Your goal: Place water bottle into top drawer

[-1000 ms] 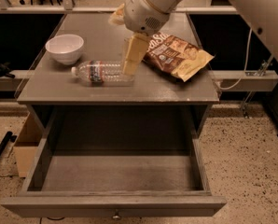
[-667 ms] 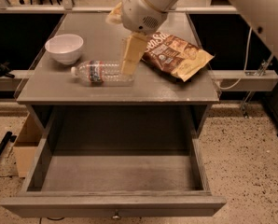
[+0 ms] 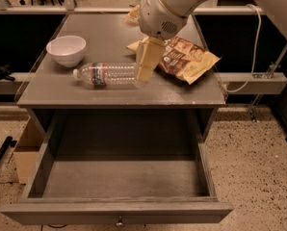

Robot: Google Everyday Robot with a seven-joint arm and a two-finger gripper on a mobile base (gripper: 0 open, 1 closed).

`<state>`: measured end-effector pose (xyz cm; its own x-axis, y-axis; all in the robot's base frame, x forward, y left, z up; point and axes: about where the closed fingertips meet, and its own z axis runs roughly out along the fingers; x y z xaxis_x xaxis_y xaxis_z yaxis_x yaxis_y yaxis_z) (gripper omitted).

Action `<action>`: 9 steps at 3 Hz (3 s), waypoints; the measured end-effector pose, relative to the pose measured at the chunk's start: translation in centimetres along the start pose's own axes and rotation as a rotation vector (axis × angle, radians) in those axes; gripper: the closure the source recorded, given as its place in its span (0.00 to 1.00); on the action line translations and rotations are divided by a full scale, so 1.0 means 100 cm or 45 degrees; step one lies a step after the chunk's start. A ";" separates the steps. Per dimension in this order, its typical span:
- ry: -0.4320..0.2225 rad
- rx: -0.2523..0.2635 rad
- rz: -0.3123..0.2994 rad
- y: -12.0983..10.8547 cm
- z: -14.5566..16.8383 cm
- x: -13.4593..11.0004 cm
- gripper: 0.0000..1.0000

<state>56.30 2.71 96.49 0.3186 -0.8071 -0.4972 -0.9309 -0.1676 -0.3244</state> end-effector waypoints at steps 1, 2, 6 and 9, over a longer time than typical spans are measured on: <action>0.034 -0.017 0.006 -0.012 0.006 0.015 0.00; 0.055 -0.016 0.011 -0.036 0.001 0.028 0.00; 0.031 -0.082 0.096 -0.068 0.048 0.054 0.00; -0.005 -0.166 0.063 -0.067 0.108 0.027 0.00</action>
Offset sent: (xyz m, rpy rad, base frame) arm 0.0730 -0.0318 0.0094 -0.0571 -0.0013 -0.0319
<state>65.32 7.72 88.66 0.2724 -0.8138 -0.5133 -0.9607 -0.2001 -0.1925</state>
